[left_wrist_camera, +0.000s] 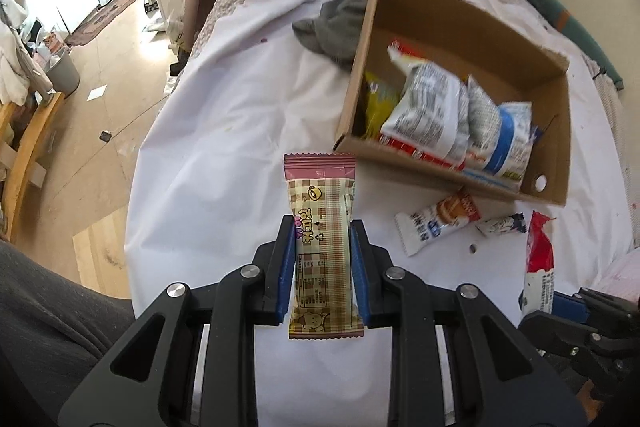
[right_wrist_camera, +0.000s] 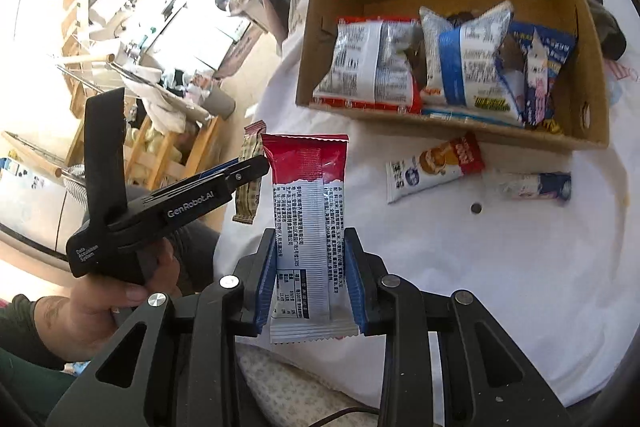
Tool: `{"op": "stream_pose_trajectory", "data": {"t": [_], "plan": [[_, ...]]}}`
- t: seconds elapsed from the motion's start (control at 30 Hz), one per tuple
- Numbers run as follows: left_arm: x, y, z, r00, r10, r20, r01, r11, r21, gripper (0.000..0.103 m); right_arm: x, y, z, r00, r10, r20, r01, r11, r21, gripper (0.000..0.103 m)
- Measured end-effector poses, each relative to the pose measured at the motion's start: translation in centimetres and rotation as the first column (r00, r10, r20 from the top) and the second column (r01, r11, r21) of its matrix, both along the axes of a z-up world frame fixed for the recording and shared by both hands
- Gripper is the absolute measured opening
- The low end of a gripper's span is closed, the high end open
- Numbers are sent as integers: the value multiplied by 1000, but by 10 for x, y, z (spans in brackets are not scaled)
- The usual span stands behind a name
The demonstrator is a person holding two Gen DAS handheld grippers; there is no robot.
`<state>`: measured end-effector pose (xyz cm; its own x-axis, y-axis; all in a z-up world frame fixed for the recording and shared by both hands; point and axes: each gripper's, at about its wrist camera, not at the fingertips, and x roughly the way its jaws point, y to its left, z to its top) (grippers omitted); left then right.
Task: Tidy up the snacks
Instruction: 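Carry both held bars over the box and lower them inside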
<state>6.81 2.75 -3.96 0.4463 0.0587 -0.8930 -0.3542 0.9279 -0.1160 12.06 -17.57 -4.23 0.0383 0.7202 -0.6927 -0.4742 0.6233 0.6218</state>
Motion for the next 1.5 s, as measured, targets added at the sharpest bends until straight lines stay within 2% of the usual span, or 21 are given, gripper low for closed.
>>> {"op": "stream_pose_trajectory", "data": {"t": [0.17,0.37,0.5,0.63,0.8,1.1,1.33,1.5], "plan": [[9,-7,17,999,-28,42,27,1000,14,22,9,-31,16,992,-122,43,121,992,39,33],[31,-22,37,993,-74,93,73,997,15,22,32,-70,38,934,-333,128,332,943,26,33],[51,-39,51,986,-111,126,110,994,20,22,51,-89,44,906,-405,120,406,914,21,33],[72,-58,60,978,-149,143,148,989,21,22,70,-106,46,885,-439,152,446,895,-11,33],[99,-86,58,969,-208,136,210,978,-3,22,91,-111,44,879,-448,167,461,886,-52,33],[135,-132,37,952,-289,104,295,954,-48,22,109,-113,23,876,-474,93,480,874,-71,33],[150,-140,20,948,-309,79,316,944,-93,22,119,-115,13,874,-484,30,485,873,-57,34],[157,-140,17,946,-313,88,320,942,-98,22,124,-117,12,871,-491,27,491,869,-50,36]]}}
